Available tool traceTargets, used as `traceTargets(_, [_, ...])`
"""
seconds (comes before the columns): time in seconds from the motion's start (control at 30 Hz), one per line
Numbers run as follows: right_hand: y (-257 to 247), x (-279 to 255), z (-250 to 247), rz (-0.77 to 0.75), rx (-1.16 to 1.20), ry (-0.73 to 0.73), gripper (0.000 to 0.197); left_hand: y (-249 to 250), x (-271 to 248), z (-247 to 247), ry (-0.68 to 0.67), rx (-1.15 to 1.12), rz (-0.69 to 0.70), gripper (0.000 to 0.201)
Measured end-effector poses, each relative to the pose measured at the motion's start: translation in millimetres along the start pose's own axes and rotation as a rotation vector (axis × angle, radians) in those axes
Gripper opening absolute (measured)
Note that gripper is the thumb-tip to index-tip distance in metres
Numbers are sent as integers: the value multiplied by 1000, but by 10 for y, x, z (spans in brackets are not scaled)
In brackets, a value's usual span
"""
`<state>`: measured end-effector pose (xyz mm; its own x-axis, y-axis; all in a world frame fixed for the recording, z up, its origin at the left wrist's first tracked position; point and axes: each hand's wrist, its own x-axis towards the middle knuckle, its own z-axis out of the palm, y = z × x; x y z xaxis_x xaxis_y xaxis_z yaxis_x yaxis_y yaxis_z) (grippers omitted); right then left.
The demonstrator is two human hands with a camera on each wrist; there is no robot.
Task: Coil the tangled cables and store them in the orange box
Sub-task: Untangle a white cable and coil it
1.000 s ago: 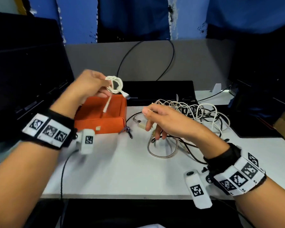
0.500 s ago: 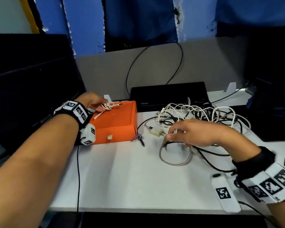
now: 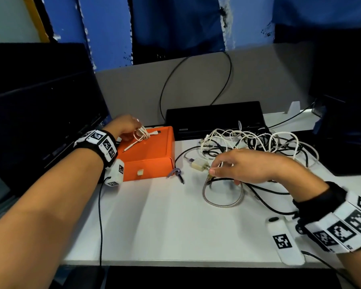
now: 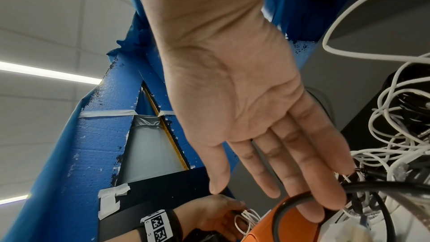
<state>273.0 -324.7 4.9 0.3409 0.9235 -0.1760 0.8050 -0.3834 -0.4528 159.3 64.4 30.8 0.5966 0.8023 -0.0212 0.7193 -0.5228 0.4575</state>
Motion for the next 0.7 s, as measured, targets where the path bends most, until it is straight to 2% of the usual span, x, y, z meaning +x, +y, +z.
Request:
traceTargets(0.1, [-25, -18, -17, 0, -9, 0, 37, -8, -10, 29, -18, -83, -10, 17])
traceTargets(0.23, [-71, -72, -79, -32, 60, 108, 32, 218, -244, 16, -11, -171, 100, 5])
traceTargets(0.33, [-146, -113, -118, -71, 212, 329, 33, 520, -715, 38, -24, -325, 277, 8])
traceTargets(0.4, [-199, -131, -127, -89, 291, 455, 47, 703, -1137, 113, -60, -390, 424, 8])
traceTargets(0.47, [-254, -157, -129, -110, 298, 510, 61, 826, -1558, 196, -98, -404, 559, 9])
traceTargets(0.57, [-271, -153, -125, -159, 242, 459, 65, 911, -2050, 279, -165, -459, 681, 9])
traceTargets(0.7, [-261, -157, -109, -292, 379, 344, 49, 975, -2324, 309, -116, -544, 718, 16])
